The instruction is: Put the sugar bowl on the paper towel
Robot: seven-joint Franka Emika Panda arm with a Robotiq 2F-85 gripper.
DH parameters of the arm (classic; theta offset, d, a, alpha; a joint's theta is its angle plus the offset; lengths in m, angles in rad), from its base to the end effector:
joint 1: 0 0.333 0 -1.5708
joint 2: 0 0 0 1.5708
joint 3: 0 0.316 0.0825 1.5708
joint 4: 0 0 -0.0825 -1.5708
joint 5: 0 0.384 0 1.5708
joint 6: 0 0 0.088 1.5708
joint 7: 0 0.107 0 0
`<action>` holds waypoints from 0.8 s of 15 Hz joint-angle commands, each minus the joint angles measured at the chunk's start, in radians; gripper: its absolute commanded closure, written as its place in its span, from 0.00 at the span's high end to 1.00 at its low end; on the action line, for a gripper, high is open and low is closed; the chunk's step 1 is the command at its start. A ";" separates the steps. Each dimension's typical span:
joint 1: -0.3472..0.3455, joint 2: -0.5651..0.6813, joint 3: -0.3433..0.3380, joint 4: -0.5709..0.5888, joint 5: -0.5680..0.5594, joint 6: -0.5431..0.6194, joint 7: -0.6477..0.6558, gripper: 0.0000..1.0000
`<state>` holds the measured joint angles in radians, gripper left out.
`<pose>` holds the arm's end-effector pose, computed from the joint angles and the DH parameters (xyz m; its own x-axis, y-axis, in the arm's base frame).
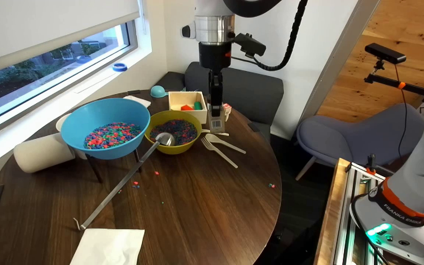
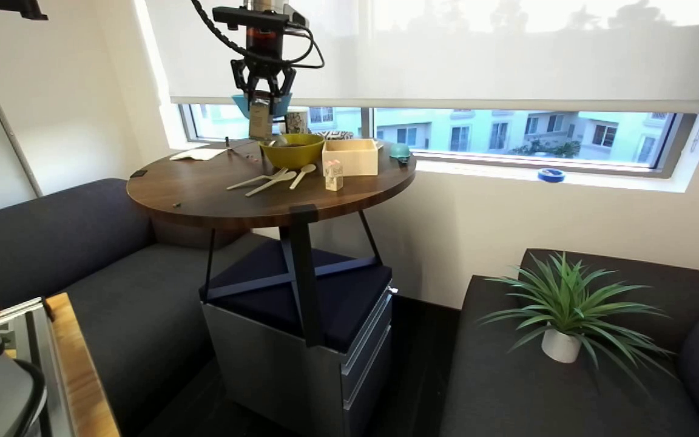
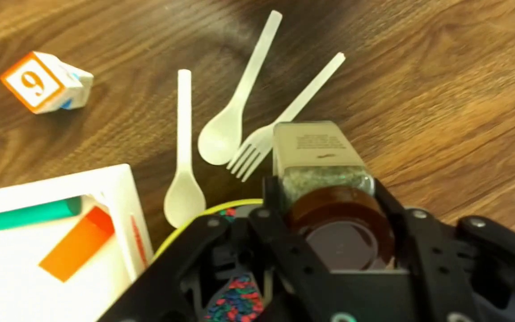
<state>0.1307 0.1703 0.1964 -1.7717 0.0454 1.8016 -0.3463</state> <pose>0.5635 0.1893 0.4518 0.7823 0.6142 -0.1035 0.6036 -0.7886 -0.1175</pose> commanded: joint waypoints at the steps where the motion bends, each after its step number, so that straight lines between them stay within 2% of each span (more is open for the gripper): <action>1: 0.021 -0.052 0.037 -0.071 0.080 0.003 -0.152 0.23; 2: 0.025 -0.055 0.047 -0.074 0.104 -0.028 -0.194 0.23; 3: 0.028 -0.010 0.029 -0.027 0.055 -0.005 -0.118 0.23; 4: 0.034 -0.012 0.034 -0.032 0.057 -0.006 -0.123 0.48; 12: 0.030 -0.009 0.025 -0.031 0.056 -0.006 -0.122 0.48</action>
<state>0.1552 0.1606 0.2260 -1.8054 0.1011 1.7984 -0.4685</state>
